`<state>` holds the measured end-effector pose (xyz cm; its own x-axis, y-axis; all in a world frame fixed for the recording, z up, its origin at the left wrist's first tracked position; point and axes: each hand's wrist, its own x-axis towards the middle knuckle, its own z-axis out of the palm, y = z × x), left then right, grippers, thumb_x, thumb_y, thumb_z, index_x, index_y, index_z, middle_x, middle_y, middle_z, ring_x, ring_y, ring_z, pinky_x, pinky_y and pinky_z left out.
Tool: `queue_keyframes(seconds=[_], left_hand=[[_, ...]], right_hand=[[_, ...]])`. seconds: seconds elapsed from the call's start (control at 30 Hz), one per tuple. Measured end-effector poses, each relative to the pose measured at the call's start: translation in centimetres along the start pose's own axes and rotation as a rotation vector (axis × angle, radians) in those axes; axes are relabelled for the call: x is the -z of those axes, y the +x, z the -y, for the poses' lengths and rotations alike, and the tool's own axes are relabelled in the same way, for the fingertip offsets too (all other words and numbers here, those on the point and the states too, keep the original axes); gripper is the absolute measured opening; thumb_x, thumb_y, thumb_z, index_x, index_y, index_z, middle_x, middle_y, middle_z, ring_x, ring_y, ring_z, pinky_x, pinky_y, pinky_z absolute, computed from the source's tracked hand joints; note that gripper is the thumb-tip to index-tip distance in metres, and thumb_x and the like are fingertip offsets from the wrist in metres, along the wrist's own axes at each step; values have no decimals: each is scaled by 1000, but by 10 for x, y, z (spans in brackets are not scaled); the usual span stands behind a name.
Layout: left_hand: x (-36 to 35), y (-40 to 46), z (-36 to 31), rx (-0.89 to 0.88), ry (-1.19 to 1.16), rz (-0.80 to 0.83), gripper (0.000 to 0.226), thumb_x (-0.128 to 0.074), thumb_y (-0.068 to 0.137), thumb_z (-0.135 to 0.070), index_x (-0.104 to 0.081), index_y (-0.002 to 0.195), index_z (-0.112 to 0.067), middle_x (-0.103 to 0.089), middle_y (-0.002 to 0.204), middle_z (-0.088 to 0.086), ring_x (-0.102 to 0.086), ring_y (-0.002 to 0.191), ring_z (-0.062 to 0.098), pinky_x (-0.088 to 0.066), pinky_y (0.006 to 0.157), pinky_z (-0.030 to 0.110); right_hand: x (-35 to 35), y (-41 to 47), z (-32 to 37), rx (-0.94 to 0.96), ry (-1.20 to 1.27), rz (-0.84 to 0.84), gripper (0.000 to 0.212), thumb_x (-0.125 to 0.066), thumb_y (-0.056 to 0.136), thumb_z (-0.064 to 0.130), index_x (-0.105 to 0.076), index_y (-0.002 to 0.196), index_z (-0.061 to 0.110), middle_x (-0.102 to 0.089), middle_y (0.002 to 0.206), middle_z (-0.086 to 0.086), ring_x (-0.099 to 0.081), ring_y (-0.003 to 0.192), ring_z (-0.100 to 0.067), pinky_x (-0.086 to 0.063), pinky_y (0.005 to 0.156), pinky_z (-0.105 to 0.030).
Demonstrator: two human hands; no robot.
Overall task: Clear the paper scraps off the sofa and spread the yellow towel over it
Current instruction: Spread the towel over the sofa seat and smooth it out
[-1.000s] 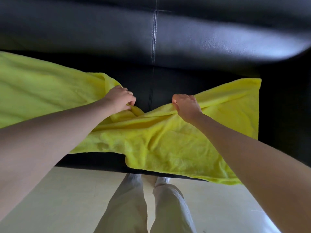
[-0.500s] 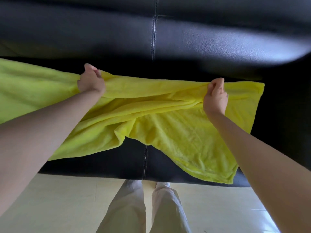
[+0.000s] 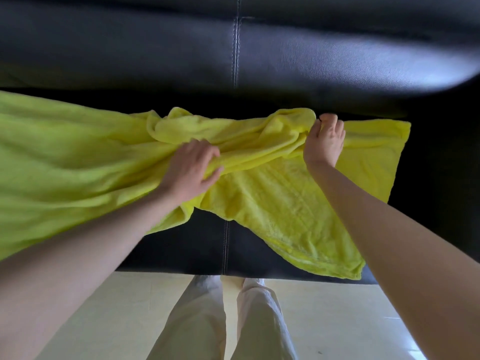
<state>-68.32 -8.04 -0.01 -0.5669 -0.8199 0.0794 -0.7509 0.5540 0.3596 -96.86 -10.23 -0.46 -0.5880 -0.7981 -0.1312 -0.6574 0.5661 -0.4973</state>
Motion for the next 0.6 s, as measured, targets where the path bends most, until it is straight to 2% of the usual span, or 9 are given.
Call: queue_keyframes(seconds=[0.1,0.13,0.2,0.27,0.33,0.43,0.5,0.6], left_hand=[[-24,-28,-31,-239,58,308,49,-55,86,-55,-53,113,-14,-58,109,2,-55,101,20,-45,90,34],[-32,-36,-38,-255,102,398,57,-59,80,-59,-52,116,-15,-56,114,3,-55,104,21,-47,92,36],[-43,-45,-46,-207,155,472,65,-73,68,-54,-55,116,-15,-56,115,5,-57,103,24,-51,88,37],[-48,-46,-52,-157,172,441,55,-82,64,-32,-59,111,-13,-59,107,6,-61,94,25,-55,79,37],[-49,-41,-57,-135,166,378,38,-80,67,-15,-62,101,-11,-61,96,5,-62,81,24,-55,65,36],[-46,-35,-68,-107,85,379,26,-75,72,-16,-62,93,-9,-61,86,5,-61,65,23,-47,43,31],[-43,-35,-76,-100,2,373,23,-72,77,-17,-59,94,-7,-62,82,6,-60,55,24,-38,35,27],[-35,-38,-98,-114,-87,359,27,-78,73,-13,-62,93,-6,-62,67,3,-46,35,18,-14,33,16]], right_hand=[[1,-26,-27,-126,-101,21,30,-41,96,17,-48,124,10,-46,129,-12,-41,121,-31,-33,95,-39],[2,-33,-38,-165,-132,32,31,-43,94,15,-47,125,10,-45,130,-12,-39,123,-31,-33,96,-41],[6,-46,-58,-282,-176,42,36,-47,92,13,-44,127,10,-40,134,-13,-34,126,-32,-32,97,-43],[13,-56,-78,-460,-206,19,41,-50,91,17,-40,130,10,-33,140,-14,-29,130,-33,-30,100,-44],[22,-62,-98,-665,-214,-36,50,-54,91,24,-35,136,11,-25,147,-15,-25,134,-33,-27,104,-44],[38,-69,-127,-897,-136,-83,61,-53,92,20,-25,145,8,-27,147,-18,-30,132,-33,-25,104,-40],[50,-72,-146,-930,-103,-15,56,-50,92,13,-27,142,3,-36,141,-21,-38,128,-35,-33,100,-41],[70,-72,-166,-819,-56,186,46,-56,90,15,-39,130,0,-53,126,-22,-56,110,-38,-45,80,-41]])
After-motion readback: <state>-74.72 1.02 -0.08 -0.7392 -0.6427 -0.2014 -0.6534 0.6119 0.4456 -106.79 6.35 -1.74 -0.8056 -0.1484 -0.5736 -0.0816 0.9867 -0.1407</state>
